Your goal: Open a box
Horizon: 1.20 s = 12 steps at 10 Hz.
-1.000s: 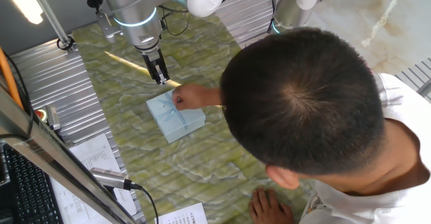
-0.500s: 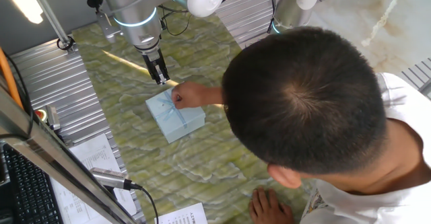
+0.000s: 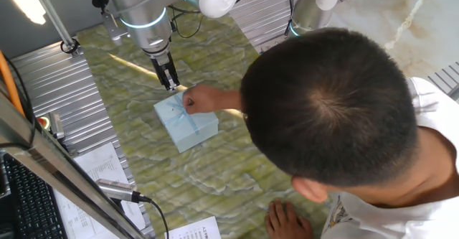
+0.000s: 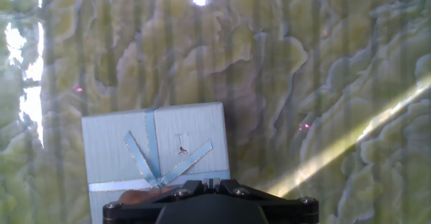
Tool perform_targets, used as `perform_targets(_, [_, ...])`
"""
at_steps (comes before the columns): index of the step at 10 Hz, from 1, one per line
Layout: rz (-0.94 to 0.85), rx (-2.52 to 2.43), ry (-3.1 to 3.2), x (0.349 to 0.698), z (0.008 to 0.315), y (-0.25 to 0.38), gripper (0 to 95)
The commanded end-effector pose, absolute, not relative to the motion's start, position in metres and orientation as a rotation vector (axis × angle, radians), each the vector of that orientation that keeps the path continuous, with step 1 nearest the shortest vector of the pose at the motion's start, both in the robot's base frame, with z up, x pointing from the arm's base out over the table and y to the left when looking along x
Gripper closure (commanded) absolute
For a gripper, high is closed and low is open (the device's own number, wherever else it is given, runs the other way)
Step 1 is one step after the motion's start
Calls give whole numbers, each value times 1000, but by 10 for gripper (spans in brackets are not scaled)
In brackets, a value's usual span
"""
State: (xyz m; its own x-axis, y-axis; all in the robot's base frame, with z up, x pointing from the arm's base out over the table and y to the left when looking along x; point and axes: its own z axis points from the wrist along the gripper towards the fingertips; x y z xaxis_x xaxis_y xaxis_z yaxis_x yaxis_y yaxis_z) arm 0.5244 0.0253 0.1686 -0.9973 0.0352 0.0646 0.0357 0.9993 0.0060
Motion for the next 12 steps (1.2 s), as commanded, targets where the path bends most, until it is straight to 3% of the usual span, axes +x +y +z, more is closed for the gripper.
perform_targets(1, [-10,-58,-3075,526,170,27,950])
perform_targets(12, [-42,-39,-3088,533,154,38,950])
